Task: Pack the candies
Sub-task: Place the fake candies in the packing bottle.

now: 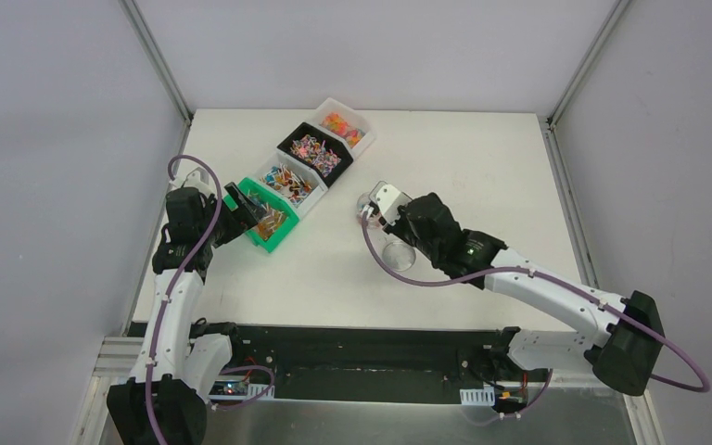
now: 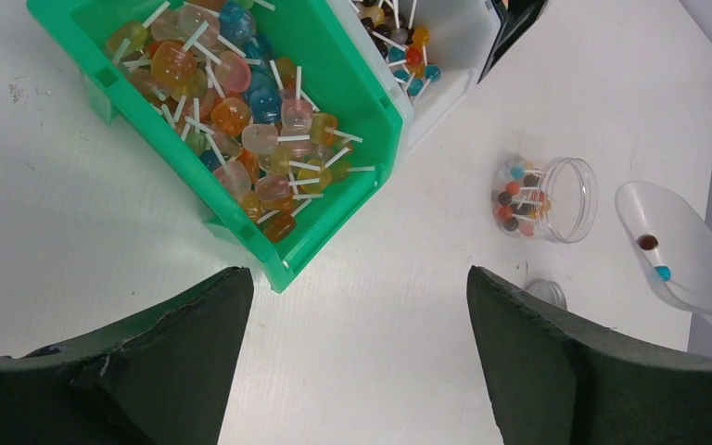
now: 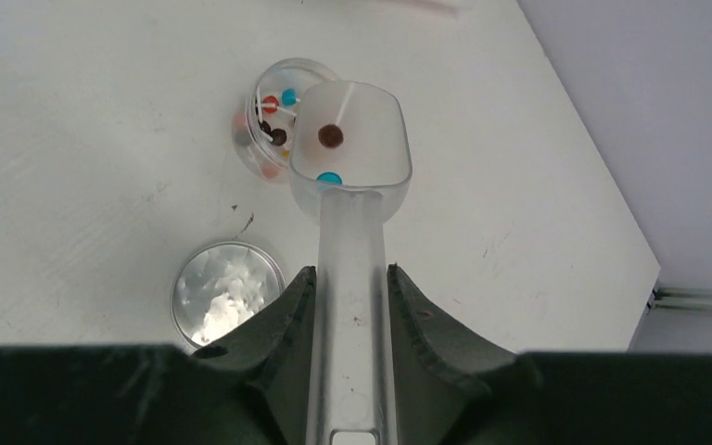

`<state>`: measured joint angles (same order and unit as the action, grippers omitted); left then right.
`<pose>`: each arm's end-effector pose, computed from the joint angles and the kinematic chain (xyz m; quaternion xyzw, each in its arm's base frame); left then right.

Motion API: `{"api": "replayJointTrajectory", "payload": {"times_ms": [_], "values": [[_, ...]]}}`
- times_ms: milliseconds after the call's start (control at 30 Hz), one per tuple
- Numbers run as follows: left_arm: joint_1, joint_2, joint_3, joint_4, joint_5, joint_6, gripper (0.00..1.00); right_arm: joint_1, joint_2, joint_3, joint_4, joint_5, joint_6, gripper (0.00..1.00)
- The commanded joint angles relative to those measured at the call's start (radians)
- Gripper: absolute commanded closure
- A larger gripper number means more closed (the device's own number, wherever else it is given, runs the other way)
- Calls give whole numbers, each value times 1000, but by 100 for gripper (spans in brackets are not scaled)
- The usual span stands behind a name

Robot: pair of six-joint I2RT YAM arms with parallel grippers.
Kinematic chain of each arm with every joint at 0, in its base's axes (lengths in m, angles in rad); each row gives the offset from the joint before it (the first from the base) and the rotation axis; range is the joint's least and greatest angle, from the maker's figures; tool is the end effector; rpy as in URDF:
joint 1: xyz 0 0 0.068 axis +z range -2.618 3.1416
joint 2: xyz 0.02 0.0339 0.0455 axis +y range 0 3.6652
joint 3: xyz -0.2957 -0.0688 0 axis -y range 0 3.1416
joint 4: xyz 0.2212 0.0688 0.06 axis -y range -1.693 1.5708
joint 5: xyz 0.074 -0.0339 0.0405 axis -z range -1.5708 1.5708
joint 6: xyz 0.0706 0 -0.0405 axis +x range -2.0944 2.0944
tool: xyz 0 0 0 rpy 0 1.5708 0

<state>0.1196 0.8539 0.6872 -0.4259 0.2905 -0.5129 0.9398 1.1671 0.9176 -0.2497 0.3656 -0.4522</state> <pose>0.1725 0.0004 0.2798 -0.2070 0.8513 -0.2161 0.4310 0.1713 0.1917 0.3220 -0.4709 0.7084 -0.0305 0.5249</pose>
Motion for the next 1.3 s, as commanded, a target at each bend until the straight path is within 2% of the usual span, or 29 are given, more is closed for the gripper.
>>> {"api": "replayJointTrajectory", "payload": {"times_ms": [0,333,767,1100,1267], "values": [[2,-28,-9,35,1,2,12,-1,33,84,-87,50,-23,100],[2,-38,-8,36,-8,2,12,12,153,202,-260,110,-31,100],[2,10,-12,37,-33,-11,13,19,140,287,-277,82,15,100],[2,71,-24,0,-208,-121,27,20,324,544,-333,21,99,100],[2,113,-23,-11,-232,-142,29,31,462,685,-348,-6,114,100]]}}
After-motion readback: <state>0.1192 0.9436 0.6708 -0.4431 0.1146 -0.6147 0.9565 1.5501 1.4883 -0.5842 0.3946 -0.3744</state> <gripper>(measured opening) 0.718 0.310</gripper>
